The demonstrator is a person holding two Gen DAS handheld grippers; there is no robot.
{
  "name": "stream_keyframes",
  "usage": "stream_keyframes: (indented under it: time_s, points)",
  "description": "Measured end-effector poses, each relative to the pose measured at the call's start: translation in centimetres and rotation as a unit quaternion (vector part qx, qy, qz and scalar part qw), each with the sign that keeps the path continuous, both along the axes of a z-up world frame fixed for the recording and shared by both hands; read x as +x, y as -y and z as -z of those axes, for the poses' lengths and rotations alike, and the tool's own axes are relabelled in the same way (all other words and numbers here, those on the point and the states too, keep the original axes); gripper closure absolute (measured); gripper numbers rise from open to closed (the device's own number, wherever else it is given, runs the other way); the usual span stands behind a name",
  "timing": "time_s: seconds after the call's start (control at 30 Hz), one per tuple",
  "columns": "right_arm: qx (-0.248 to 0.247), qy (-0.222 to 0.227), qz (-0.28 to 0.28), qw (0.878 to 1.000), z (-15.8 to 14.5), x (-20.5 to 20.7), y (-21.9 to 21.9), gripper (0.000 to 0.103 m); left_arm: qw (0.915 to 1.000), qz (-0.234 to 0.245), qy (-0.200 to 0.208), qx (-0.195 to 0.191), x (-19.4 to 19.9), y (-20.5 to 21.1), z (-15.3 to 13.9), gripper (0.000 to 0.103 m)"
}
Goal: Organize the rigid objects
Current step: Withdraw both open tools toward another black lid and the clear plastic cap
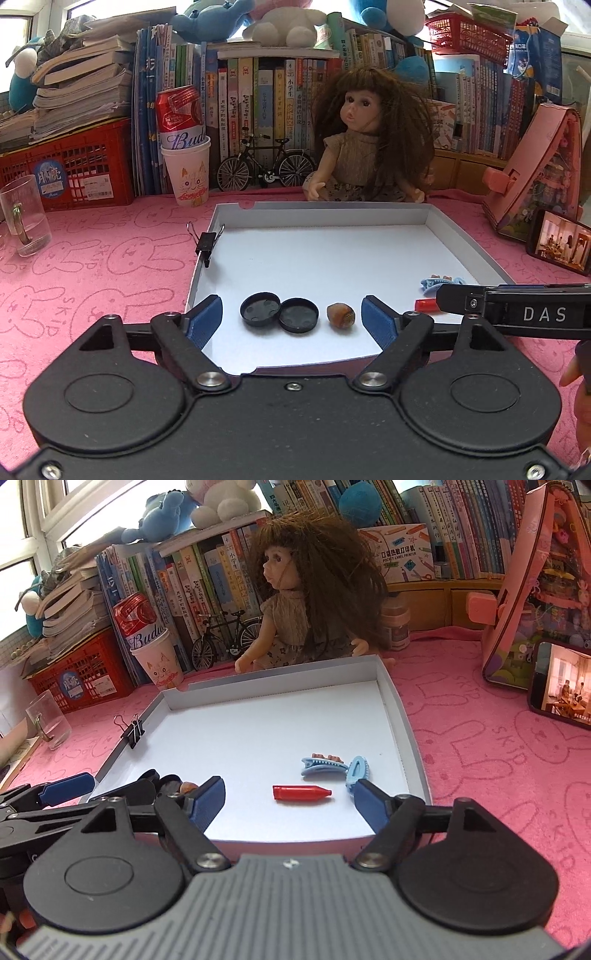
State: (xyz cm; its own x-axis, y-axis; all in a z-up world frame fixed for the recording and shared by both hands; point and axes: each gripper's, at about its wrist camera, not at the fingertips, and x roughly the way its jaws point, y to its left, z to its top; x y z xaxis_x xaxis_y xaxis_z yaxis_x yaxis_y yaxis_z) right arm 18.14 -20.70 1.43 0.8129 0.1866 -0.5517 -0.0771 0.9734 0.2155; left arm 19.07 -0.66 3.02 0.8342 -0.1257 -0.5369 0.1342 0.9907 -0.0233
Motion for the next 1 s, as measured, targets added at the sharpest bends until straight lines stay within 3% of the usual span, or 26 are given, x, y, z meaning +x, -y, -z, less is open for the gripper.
stream_keyframes:
  time_s: [1.0]
  points:
    - [-0.066, 0.073, -0.004, 0.995, -1.5, -7.3, 0.0, 0.004, 0.9992, 0.033, 0.017, -0.013, -7.6, -0.6, -1.2, 0.018]
